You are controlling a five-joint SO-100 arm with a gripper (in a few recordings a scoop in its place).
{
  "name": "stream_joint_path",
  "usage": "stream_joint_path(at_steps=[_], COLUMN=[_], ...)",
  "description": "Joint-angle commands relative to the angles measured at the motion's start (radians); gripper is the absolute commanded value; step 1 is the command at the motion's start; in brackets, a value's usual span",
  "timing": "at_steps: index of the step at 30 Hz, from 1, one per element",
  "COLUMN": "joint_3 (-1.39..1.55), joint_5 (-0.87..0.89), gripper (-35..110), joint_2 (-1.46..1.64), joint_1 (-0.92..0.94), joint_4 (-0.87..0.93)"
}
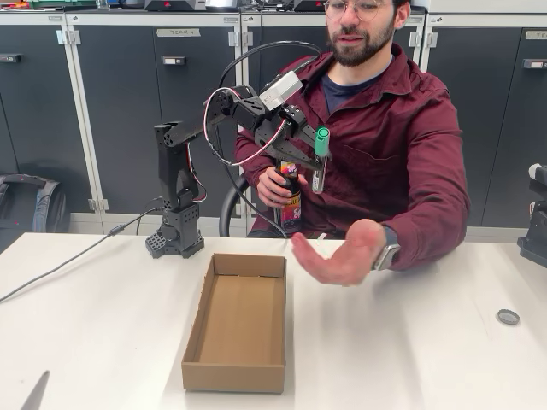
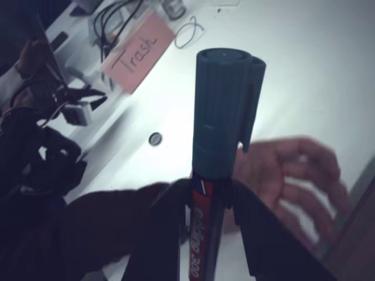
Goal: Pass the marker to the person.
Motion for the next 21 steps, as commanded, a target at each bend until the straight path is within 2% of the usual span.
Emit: stream_joint_path(at_steps=[1,6,11,21], joint_3=[-0.097,-0.101,-0.08,-0.095], joint_5=[-0.025,-0.075,-0.058,-0.009], gripper=[-5,-5,-5,-5], joint_2=[-0.026,-0.092,-0.129,-0.086], joint_1=[0.112,0.215,0.229,-0.017], joint_4=[-0.078,-0.13,-0.149,-0.012])
